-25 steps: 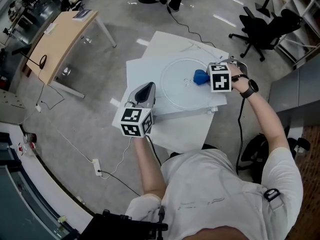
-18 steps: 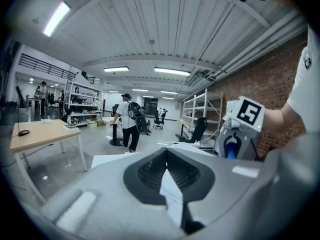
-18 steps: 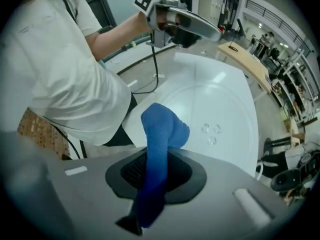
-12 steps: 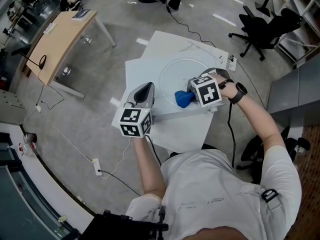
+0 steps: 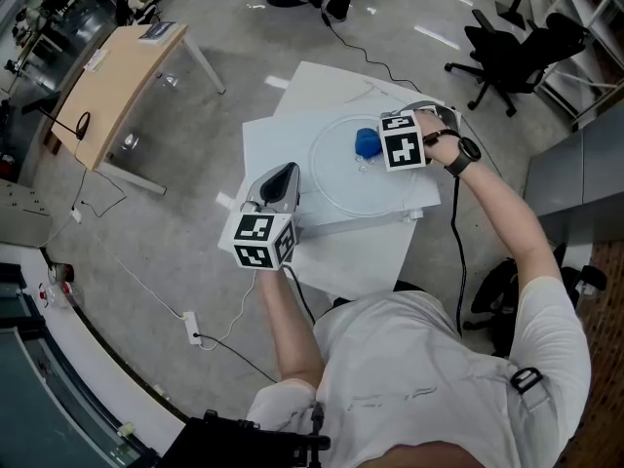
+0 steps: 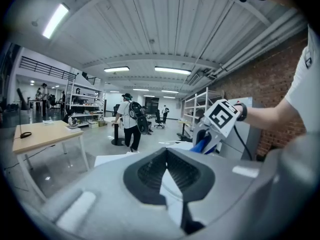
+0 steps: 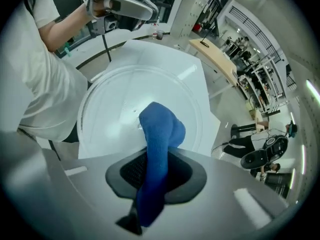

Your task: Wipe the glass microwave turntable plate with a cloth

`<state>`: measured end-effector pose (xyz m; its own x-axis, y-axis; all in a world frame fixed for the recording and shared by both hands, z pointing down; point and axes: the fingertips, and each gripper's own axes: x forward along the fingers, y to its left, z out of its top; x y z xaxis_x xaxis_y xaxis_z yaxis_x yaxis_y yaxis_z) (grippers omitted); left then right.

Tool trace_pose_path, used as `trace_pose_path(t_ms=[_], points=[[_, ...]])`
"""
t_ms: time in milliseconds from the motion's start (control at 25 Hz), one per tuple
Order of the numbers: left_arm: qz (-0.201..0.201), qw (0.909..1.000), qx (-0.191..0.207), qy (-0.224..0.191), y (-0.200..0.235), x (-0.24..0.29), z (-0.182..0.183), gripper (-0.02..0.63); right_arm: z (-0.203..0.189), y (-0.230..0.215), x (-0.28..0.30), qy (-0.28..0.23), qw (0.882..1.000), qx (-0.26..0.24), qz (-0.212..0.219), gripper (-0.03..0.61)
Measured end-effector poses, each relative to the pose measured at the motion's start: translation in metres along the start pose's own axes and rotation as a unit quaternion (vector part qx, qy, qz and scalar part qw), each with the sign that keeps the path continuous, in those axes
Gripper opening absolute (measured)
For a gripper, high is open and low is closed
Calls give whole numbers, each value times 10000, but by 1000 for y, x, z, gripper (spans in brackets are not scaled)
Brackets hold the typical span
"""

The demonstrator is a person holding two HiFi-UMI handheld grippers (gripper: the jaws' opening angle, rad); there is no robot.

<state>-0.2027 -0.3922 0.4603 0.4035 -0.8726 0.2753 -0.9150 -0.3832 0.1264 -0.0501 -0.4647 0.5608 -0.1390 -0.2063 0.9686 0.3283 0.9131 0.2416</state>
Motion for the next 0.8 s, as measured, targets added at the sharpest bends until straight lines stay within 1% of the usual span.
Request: trace_pose_path(t_ms=[80,200,320,440,520,600,720,800], points=[[-22,10000,-4,31,0,3,-3,-2,-13,18,-5,163,9995,-64,263,69],[-44,10000,-8,61,-1,6,-5,-2,-14,52,-15,246,9965,-436,672,69],[-41,10000,-25,46,0,7,-5,-2,4,86,-23,99,9909,-839,1046,69],[-41,10000,-33,55,1,6,-5,-2,35,105,-28,-204,9847,-1186,1258,69],[-45,10000,-28,66,1,6,-5,-2,57,103,-26,-462,9833,-1256,1235,71],[-36,10000,-25,70,1,7,-5,-2,74,89,-22,-711,9854,-1129,1059,71],[-12,10000,-26,53,4,5,-4,-2,85,56,-12,-1001,9906,-603,707,71],[1,10000,-32,38,5,3,-5,-2,75,35,-3,-1065,9931,-178,458,71]])
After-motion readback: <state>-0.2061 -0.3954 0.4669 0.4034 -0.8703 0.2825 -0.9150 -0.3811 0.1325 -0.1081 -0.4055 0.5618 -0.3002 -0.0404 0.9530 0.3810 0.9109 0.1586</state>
